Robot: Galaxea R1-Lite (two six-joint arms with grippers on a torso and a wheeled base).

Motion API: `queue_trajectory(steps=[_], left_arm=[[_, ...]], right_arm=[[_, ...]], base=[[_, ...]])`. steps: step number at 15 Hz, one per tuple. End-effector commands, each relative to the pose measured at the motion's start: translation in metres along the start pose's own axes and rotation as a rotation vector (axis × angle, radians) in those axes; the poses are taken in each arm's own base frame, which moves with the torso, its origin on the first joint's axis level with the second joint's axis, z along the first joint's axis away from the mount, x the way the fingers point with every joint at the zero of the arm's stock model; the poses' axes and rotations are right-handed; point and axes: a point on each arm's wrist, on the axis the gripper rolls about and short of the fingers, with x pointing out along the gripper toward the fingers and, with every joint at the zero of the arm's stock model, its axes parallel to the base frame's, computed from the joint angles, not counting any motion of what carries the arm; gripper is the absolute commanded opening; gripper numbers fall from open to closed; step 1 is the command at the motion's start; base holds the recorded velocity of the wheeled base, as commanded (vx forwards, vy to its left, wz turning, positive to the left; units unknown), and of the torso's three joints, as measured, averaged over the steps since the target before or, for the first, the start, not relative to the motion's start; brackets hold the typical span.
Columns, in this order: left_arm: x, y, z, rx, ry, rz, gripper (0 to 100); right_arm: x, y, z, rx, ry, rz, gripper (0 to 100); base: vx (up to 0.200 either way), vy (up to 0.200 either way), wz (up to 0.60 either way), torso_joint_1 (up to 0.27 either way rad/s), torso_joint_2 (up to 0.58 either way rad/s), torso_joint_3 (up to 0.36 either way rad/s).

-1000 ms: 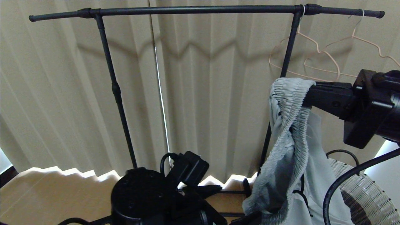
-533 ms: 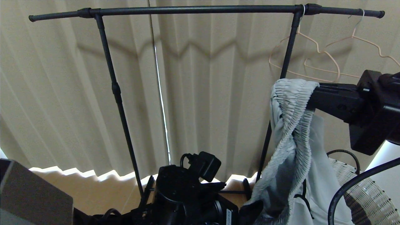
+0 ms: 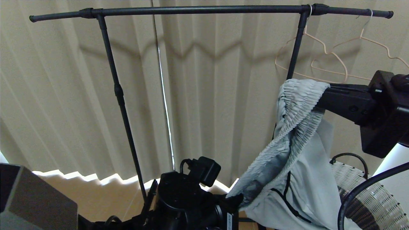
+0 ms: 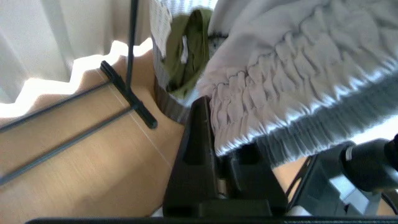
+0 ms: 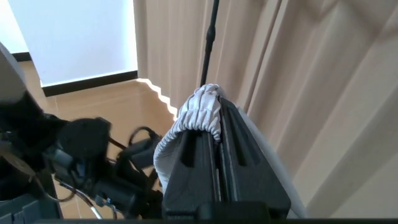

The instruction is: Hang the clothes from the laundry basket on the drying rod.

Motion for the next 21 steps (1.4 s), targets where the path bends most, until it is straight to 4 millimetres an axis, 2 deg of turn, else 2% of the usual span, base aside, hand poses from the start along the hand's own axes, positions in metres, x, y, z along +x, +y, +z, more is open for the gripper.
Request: queue_trajectory(steps=[1, 2, 5, 7, 10, 13, 18, 21], left_arm=[[-0.025, 0.004, 0.016, 0.015, -0.070, 0.012, 0], [-0.036, 0.007, 0.025, 0.034, -0.106, 0.019, 0], [-0.075, 0.025, 0.079, 0.079, -0.283, 0.102, 0], [-0.105, 0.021, 0.112, 0.085, -0.320, 0.138, 0], [-0.142, 0.005, 0.151, 0.091, -0.370, 0.141, 0], [-0.161, -0.005, 0.170, 0.218, -0.444, 0.145, 0], [-0.161, -0.003, 0.175, 0.292, -0.449, 0.177, 0], [-0.162, -0.001, 0.175, 0.324, -0.436, 0.203, 0]], right_arm=[[0.002, -0.003, -0.002, 0.000, 0.009, -0.016, 0], [0.003, -0.006, -0.002, 0.000, 0.012, -0.028, 0], [0.008, -0.012, -0.002, -0.004, 0.010, -0.054, 0], [0.009, -0.016, -0.001, -0.009, -0.006, -0.069, 0], [0.002, -0.019, 0.005, -0.016, -0.035, -0.094, 0], [-0.009, -0.020, 0.015, -0.028, -0.079, -0.115, 0], [-0.008, -0.023, 0.013, -0.026, -0.073, -0.127, 0], [-0.009, -0.033, 0.015, -0.041, -0.073, -0.180, 0]], base=[[0.000, 0.000, 0.00, 0.000, 0.00, 0.000], [0.000, 0.000, 0.00, 0.000, 0.00, 0.000], [0.000, 0.000, 0.00, 0.000, 0.00, 0.000], [0.000, 0.000, 0.00, 0.000, 0.00, 0.000], [0.000, 0.000, 0.00, 0.000, 0.00, 0.000], [0.000, 0.000, 0.00, 0.000, 0.00, 0.000], [0.000, 0.000, 0.00, 0.000, 0.00, 0.000], [0.000, 0.000, 0.00, 0.000, 0.00, 0.000]])
